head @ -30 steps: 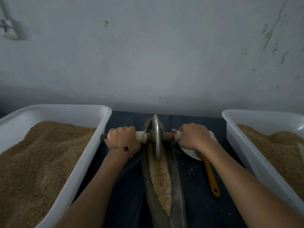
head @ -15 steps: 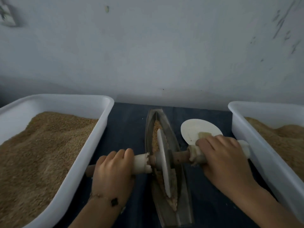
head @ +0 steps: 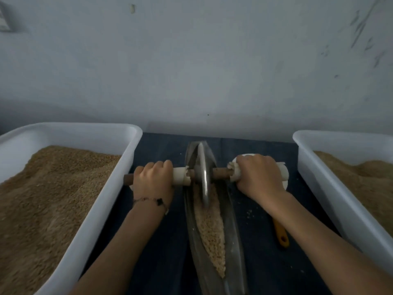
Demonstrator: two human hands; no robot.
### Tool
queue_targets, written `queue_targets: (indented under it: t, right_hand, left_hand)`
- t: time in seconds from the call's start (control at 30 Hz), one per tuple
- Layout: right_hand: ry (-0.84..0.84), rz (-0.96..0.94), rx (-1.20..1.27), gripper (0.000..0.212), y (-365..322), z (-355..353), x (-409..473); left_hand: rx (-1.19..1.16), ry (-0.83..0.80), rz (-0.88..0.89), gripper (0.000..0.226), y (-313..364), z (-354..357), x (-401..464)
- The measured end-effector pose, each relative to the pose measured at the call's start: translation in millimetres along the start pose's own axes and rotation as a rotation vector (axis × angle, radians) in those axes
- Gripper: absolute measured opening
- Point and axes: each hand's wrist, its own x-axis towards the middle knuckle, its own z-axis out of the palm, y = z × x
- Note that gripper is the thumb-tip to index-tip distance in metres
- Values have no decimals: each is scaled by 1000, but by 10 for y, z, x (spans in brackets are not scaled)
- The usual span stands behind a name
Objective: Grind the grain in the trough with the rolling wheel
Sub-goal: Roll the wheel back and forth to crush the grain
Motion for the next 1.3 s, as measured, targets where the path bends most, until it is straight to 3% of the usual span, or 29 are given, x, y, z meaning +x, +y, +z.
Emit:
queue_targets:
  t: [0.1, 0.17, 0.3, 0.37, 0.43, 0.57, 0.7, 0.87, 0.93, 1.1, 1.17, 1.3]
  right_hand:
    - [57, 5, 46, 33, -13, -79, -548]
    - [94, 4, 76, 43, 16, -142, -872]
    - [57, -39, 50, 57, 101, -221, -1121]
    - [87, -75, 61, 57, 96, -198, -981]
    - [98, -77, 32, 55, 55, -144, -669]
    - [-145, 31, 65, 12, 63, 50, 21]
    - [-195, 25, 70, 29, 88, 112, 331]
    - [-50, 19, 22, 15, -5, 2, -22]
    - [-29, 26, 21, 23, -10, -55, -331]
    - [-7, 0, 62, 47, 89, -179, -964]
    - [-5, -18, 63, 50, 96, -220, -1004]
    - [17, -24, 20, 46, 56, -135, -681]
  left_hand:
    - [4, 10, 141, 26, 42, -184, -378]
    - [-52, 106, 238, 32, 66, -324, -577]
    - [-99, 189, 344, 29, 48, -407, -747]
    - [-86, 84, 302, 38, 35, -337, -640]
    - [3, -37, 189, 32, 29, -241, -421]
    - [60, 9, 4, 19, 24, 21, 79]
    - [26, -6, -47, 15, 15, 98, 371]
    - [13, -17, 14, 16, 5, 10, 37]
    - [9, -19, 61, 19, 21, -88, -196]
    - [-99, 230, 282, 24, 102, -336, -635]
    - [-99, 248, 302, 23, 74, -315, -641]
    - [-52, 60, 200, 34, 22, -176, -412]
